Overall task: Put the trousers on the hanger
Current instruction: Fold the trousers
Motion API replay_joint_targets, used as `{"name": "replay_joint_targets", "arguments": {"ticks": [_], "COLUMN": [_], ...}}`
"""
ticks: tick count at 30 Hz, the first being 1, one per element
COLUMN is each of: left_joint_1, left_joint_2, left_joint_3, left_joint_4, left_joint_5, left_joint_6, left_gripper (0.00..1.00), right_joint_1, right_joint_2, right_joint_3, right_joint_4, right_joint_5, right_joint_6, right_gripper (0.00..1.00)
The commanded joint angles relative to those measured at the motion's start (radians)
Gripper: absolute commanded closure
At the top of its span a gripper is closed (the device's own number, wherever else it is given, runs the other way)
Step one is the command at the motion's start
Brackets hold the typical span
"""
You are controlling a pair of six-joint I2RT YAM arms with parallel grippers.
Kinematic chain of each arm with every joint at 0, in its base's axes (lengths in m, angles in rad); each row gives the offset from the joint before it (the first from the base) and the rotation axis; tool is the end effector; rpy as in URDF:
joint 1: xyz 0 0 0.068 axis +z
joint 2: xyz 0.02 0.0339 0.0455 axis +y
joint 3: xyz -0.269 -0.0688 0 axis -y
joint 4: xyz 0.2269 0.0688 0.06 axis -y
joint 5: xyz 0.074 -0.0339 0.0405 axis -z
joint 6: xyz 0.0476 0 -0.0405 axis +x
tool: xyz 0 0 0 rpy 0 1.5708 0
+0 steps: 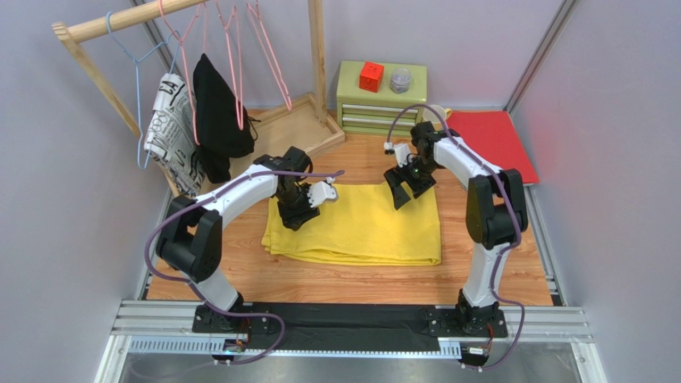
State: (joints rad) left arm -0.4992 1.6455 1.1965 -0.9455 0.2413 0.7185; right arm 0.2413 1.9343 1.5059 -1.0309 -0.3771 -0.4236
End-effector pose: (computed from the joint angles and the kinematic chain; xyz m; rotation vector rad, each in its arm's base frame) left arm 0.2506 -0.1496 0.2190 1.6976 2.3800 -0.3240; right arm 0.3455 0.1031 0.2077 -0.9919 2.7766 0.5453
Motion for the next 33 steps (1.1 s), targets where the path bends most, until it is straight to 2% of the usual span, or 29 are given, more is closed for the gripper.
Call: {"name": "replay_joint_targets", "arguments": {"ticks": [1, 4, 6, 10, 13, 17, 18, 19, 20, 21, 22, 23, 24, 25, 29, 32, 33], "left_joint_1": [0.013, 0.011, 0.01, -0.035, -0.041, -0.041, -0.039, -0.039, -0.038, -0.032, -0.026, -0.024, -0.024, -0.018, 0.134, 0.189, 0.209], "left_joint_2": [0.077, 0.143, 0.204, 0.209, 0.131, -0.103, -0.154, -0.244, -0.28, -0.311, -0.349, -0.363, -0.372, -0.391, -0.431, -0.467, -0.457], "left_joint_3": [0.008, 0.055, 0.139, 0.271, 0.347, 0.353, 0.35, 0.351, 0.374, 0.393, 0.408, 0.435, 0.452, 0.471, 0.595, 0.636, 0.655], "left_joint_4": [0.063, 0.117, 0.103, 0.064, 0.036, 0.068, 0.085, 0.106, 0.106, 0.105, 0.114, 0.123, 0.119, 0.114, 0.096, 0.163, 0.166], "left_joint_5": [-0.002, -0.005, 0.018, 0.099, 0.156, 0.181, 0.181, 0.173, 0.165, 0.161, 0.12, 0.048, -0.118, -0.182, -0.142, -0.239, -0.323], "left_joint_6": [-0.05, -0.059, -0.085, -0.139, -0.214, -0.29, -0.31, -0.332, -0.381, -0.405, -0.439, -0.533, -0.574, -0.618, -0.712, -0.798, -0.823], "left_gripper": [0.44, 0.44, 0.45, 0.45, 0.43, 0.38, 0.34, 0.22, 0.01, 0.0, 0.0, 0.0, 0.0, 0.0, 0.01, 0.05, 0.06], "right_joint_1": [-0.06, -0.125, -0.169, -0.198, -0.195, -0.195, -0.194, -0.195, -0.195, -0.194, -0.195, -0.195, -0.197, -0.197, -0.2, -0.201, -0.201], "right_joint_2": [0.115, 0.172, 0.199, 0.148, 0.048, -0.083, -0.128, -0.149, -0.168, -0.208, -0.227, -0.245, -0.282, -0.299, -0.382, -0.415, -0.422], "right_joint_3": [0.008, 0.02, 0.04, 0.085, 0.169, 0.29, 0.31, 0.342, 0.353, 0.359, 0.369, 0.372, 0.367, 0.35, 0.343, 0.324, 0.315], "right_joint_4": [0.049, 0.077, 0.078, 0.034, -0.055, -0.1, -0.098, -0.087, -0.058, -0.04, 0.003, 0.024, 0.052, 0.122, 0.201, 0.224, 0.23], "right_joint_5": [0.19, 0.237, 0.248, 0.205, 0.065, -0.143, -0.17, -0.212, -0.227, -0.238, -0.253, -0.259, -0.261, -0.231, -0.103, -0.134, -0.149], "right_joint_6": [-0.115, -0.13, -0.13, -0.124, -0.08, 0.053, 0.074, 0.106, 0.13, 0.184, 0.212, 0.236, 0.306, 0.343, 0.447, 0.433, 0.436], "right_gripper": [0.09, 0.09, 0.1, 0.1, 0.09, 0.06, 0.05, 0.04, 0.02, 0.0, 0.0, 0.0, 0.0, 0.0, 0.0, 0.0, 0.0]}}
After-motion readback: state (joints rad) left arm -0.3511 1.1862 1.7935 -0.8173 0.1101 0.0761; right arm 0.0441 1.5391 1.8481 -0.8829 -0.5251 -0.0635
